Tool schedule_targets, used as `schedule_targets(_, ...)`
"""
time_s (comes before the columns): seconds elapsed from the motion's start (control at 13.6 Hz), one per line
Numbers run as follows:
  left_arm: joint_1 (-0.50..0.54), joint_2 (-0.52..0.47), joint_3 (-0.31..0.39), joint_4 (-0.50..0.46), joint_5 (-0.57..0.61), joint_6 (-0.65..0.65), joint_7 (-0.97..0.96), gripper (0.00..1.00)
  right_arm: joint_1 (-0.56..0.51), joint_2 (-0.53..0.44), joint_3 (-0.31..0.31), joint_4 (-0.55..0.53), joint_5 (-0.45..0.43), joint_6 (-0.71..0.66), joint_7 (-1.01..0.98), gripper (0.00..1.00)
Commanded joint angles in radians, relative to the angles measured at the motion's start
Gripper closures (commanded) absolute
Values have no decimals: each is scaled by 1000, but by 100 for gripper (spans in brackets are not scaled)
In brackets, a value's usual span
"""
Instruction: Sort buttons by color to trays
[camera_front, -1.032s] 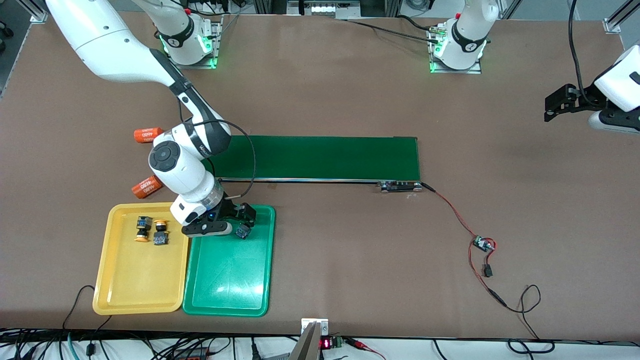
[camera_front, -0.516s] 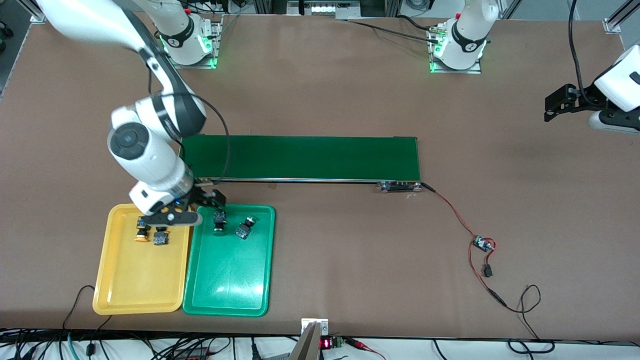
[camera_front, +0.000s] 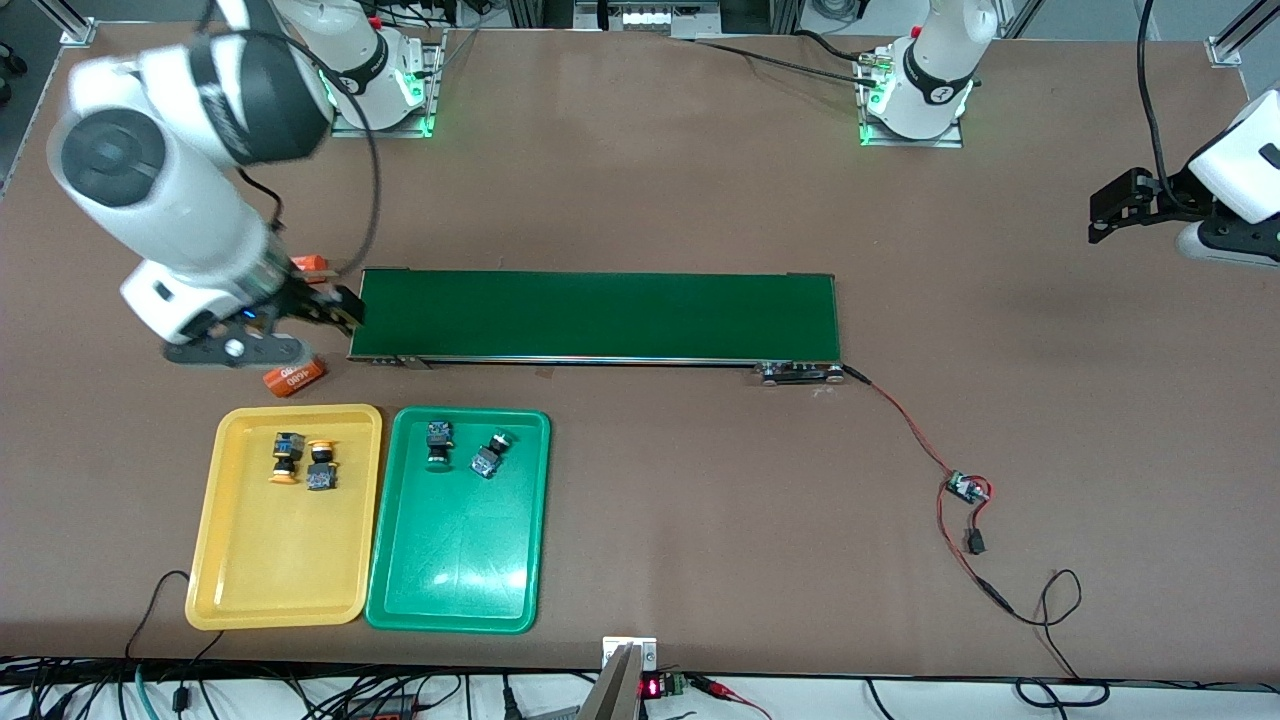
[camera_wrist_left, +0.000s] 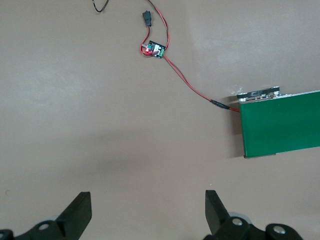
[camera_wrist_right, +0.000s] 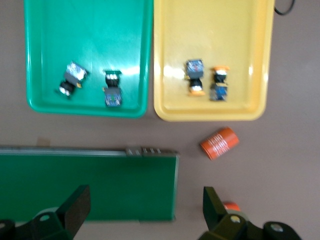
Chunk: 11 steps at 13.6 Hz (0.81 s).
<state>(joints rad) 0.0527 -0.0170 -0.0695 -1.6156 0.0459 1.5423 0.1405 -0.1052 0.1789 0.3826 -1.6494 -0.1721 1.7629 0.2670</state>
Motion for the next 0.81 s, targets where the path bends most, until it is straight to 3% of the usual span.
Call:
schedule_targets(0.0,3,2,-3,20,-6,-22,-4,0,-71,-105,-7,-35,74,-81,-87,0)
schedule_targets(0.22,3,2,-3,20,-6,-22,-4,0,-28,-157,-134,-35,124,-148,-87,0)
schedule_targets(0.44,3,2,-3,20,-6,-22,-4,0,91,-183,-334,-27,128,-198,-104,0)
schedule_targets(0.52,3,2,-3,20,-6,-22,-4,0,100,-185,-372,-27,147,-206,-150,0)
schedule_targets(0.74,3,2,-3,20,-6,-22,-4,0,85,-162,-377,-30,158,-207,-198,0)
